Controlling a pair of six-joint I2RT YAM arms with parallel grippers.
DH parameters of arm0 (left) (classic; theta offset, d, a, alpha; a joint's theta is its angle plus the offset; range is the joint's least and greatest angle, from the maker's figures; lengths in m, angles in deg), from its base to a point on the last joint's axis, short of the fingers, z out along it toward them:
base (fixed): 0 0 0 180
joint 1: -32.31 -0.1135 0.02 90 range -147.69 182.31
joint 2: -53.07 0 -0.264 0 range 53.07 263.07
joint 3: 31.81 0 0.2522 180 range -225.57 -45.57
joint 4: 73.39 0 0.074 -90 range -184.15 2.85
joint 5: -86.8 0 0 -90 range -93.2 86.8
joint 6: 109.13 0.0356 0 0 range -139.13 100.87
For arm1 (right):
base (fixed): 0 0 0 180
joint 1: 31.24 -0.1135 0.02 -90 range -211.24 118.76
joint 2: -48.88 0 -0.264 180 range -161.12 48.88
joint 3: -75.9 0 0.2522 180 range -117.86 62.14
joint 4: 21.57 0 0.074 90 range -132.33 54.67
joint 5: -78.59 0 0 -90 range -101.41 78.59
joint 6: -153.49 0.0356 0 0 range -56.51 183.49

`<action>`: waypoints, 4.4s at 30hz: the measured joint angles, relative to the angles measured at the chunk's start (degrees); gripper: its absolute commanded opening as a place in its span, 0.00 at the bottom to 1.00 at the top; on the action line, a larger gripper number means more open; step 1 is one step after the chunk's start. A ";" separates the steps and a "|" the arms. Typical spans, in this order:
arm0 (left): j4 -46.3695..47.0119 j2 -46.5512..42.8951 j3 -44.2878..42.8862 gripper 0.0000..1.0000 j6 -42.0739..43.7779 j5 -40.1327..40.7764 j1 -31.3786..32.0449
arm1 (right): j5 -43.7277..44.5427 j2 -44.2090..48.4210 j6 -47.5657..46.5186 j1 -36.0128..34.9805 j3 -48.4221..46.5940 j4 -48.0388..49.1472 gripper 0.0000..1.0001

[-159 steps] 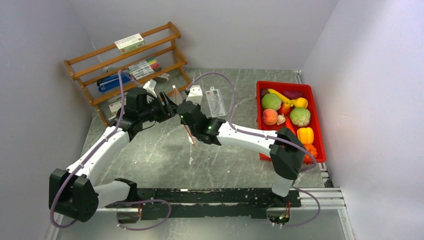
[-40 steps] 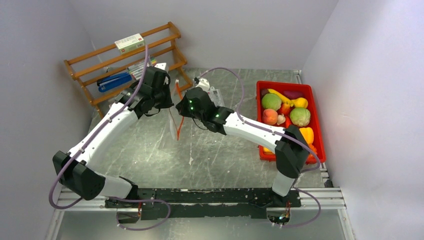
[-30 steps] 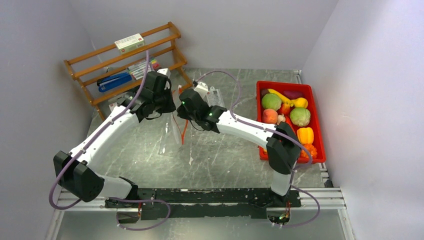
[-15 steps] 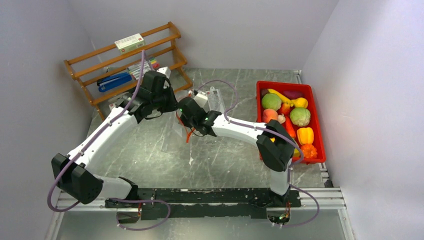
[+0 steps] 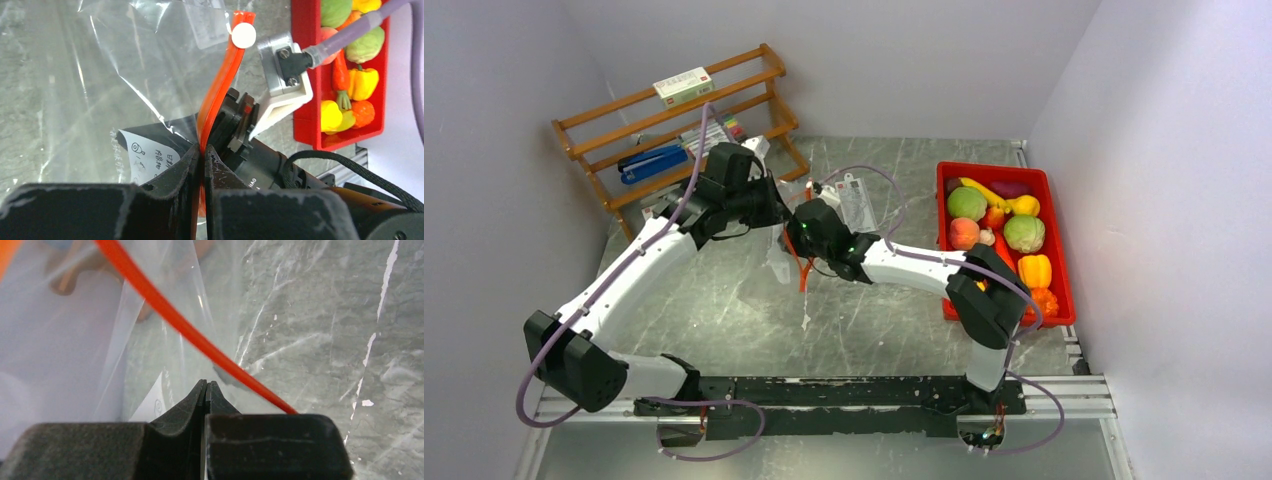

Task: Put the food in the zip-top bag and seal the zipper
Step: Open the zipper of the food storage bag.

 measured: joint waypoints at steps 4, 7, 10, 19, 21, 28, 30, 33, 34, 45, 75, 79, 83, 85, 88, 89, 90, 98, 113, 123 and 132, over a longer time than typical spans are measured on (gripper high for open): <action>0.17 -0.66 -0.02 0.07 -0.39 -1.44 0.00 | -0.42 -0.07 0.02 0.57 1.53 2.69 0.00; -0.13 -1.57 -0.02 0.07 -0.63 -1.51 0.00 | 0.46 -0.07 0.00 1.77 4.81 3.41 0.00; -0.76 -2.03 -0.02 0.07 -0.74 -1.46 0.00 | 3.65 -0.07 -0.28 2.54 5.77 0.87 0.00; -4.37 0.87 -2.73 0.07 1.36 -0.81 0.04 | 12.33 0.94 -2.16 2.71 4.02 -5.11 0.00; -4.42 1.79 -3.10 0.07 2.47 -1.60 0.04 | 10.82 1.88 -4.15 2.75 4.17 -3.58 0.00; -4.85 2.62 -2.38 0.07 4.50 -3.45 0.07 | 8.22 5.62 -10.91 3.15 2.60 -1.22 0.00; -4.96 2.64 -1.88 0.07 5.25 -3.43 0.07 | 8.22 5.70 -12.41 3.98 0.74 -2.86 0.00; -5.49 3.26 -1.70 0.07 6.38 -2.54 0.07 | 9.77 6.32 -14.25 5.27 -0.72 -5.57 0.00; -5.57 3.41 -1.70 0.07 6.56 -2.23 0.07 | 10.32 6.80 -14.62 5.53 -0.68 -6.29 0.00; -3.74 3.85 -1.05 0.07 9.38 -1.51 0.07 | 13.18 9.73 -18.84 6.80 0.85 -9.27 0.00; 0.92 6.19 -3.93 0.07 18.32 5.92 0.07 | -1.18 14.16 -9.70 6.69 -2.16 -14.82 0.55; 1.79 6.01 -3.45 0.07 19.15 6.36 0.07 | -1.92 8.92 -8.92 6.67 -6.36 -14.53 0.47; 2.32 5.60 -3.50 0.07 20.37 6.64 0.07 | -0.72 3.48 -9.94 6.58 -11.80 -16.20 0.16; 1.86 5.46 -3.91 0.07 21.20 7.74 0.07 | 1.18 2.69 -10.80 6.71 -12.37 -17.38 0.00; -0.02 5.42 -5.84 0.07 22.86 10.73 0.07 | 4.61 3.43 -12.04 7.61 -10.88 -18.75 0.00; -1.11 5.42 -6.86 0.07 23.47 12.35 0.07 | 5.66 4.17 -12.31 8.20 -9.66 -18.88 0.00; -2.21 5.44 -8.09 0.07 24.00 14.23 0.07 | 6.54 5.11 -12.70 8.81 -8.26 -18.97 0.00; -6.80 5.44 -11.41 0.07 24.76 19.76 0.17 | 10.43 9.70 -13.27 10.45 -3.19 -18.88 0.00; 1.01 1.84 1.88 0.51 16.94 -1.75 -0.83 | 5.44 11.43 -10.27 9.64 -1.20 -13.42 0.00; 10.19 -0.24 9.86 0.69 13.77 -12.20 -0.83 | 5.86 9.11 -9.16 8.24 -4.04 -13.94 0.00; 15.08 2.01 10.78 0.57 13.35 -5.90 -0.83 | 5.79 9.11 -8.92 8.24 -3.80 -13.55 0.00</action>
